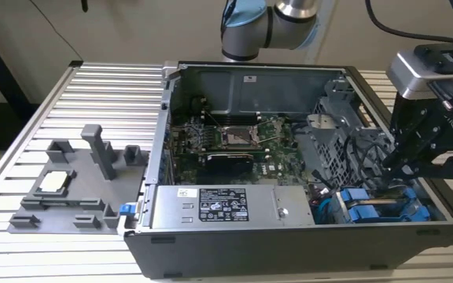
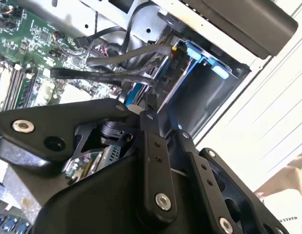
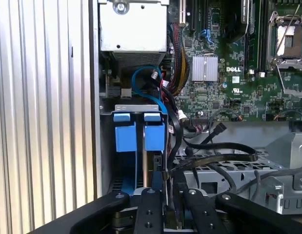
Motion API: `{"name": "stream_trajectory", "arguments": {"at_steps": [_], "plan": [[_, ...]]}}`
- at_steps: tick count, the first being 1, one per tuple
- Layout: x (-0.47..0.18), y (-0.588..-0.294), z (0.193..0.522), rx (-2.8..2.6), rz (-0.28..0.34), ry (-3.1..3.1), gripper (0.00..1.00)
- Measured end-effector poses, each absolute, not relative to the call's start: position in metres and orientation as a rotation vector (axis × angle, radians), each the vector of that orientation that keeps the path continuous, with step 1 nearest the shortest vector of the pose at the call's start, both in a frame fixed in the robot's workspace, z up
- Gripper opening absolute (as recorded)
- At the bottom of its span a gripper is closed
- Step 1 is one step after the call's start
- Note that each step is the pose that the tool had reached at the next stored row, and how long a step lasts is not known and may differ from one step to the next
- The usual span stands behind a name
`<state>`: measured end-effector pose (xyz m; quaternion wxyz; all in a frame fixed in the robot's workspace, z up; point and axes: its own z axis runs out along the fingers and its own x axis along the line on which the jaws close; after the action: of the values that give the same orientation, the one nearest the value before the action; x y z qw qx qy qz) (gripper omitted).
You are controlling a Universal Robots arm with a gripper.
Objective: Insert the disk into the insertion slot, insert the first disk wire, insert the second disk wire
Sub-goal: 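Insert the second disk wire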
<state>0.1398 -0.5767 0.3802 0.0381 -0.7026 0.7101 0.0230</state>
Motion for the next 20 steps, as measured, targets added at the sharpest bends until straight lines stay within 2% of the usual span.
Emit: {"name": "stream_trajectory", "arguments": {"at_steps": [18, 20], "plan": [[0.1418, -0.5765, 0.3847, -2.155, 0.07, 2.178, 0.24], [0.1418, -0.5762, 0.3846, -2.144, 0.041, 2.164, 0.24]]}}
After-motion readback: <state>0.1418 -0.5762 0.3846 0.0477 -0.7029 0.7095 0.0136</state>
